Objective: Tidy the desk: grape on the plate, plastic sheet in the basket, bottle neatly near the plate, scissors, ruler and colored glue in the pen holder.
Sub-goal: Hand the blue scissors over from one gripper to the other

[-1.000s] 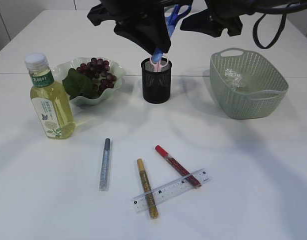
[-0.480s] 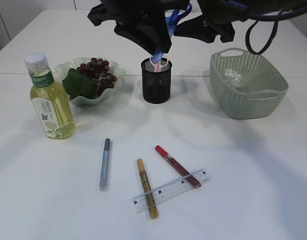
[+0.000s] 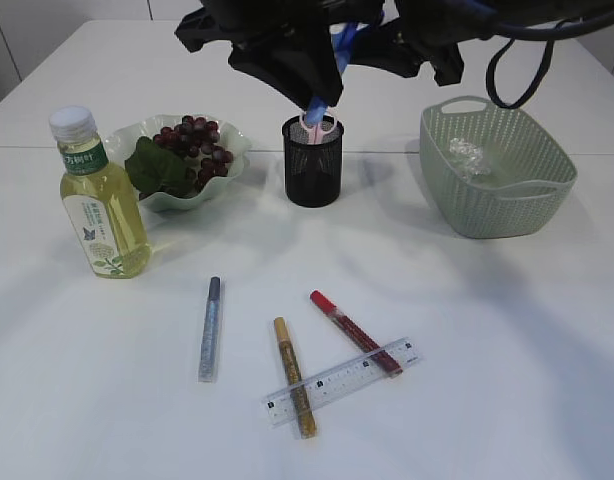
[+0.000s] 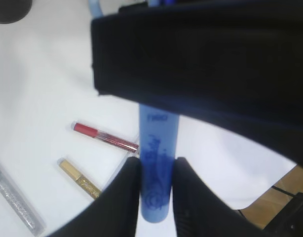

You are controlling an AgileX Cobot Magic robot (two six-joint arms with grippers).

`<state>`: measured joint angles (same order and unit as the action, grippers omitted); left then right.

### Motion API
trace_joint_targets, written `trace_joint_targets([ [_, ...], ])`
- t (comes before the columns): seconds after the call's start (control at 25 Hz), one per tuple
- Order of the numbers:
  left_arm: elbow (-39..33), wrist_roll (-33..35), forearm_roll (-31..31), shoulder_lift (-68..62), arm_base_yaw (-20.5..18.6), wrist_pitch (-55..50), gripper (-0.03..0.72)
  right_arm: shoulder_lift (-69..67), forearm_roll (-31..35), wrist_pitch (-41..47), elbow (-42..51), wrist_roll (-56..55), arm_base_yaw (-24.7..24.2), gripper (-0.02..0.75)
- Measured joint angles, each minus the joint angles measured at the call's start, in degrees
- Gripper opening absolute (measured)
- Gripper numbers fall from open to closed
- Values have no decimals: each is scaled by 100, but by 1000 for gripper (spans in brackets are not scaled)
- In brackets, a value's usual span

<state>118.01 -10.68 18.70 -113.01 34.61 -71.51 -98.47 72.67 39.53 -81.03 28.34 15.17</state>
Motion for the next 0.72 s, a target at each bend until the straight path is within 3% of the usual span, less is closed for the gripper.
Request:
trace_joint_targets([
  [0.72,0,20,2,0,0,-10,148,0,12,116,0,64,0,113],
])
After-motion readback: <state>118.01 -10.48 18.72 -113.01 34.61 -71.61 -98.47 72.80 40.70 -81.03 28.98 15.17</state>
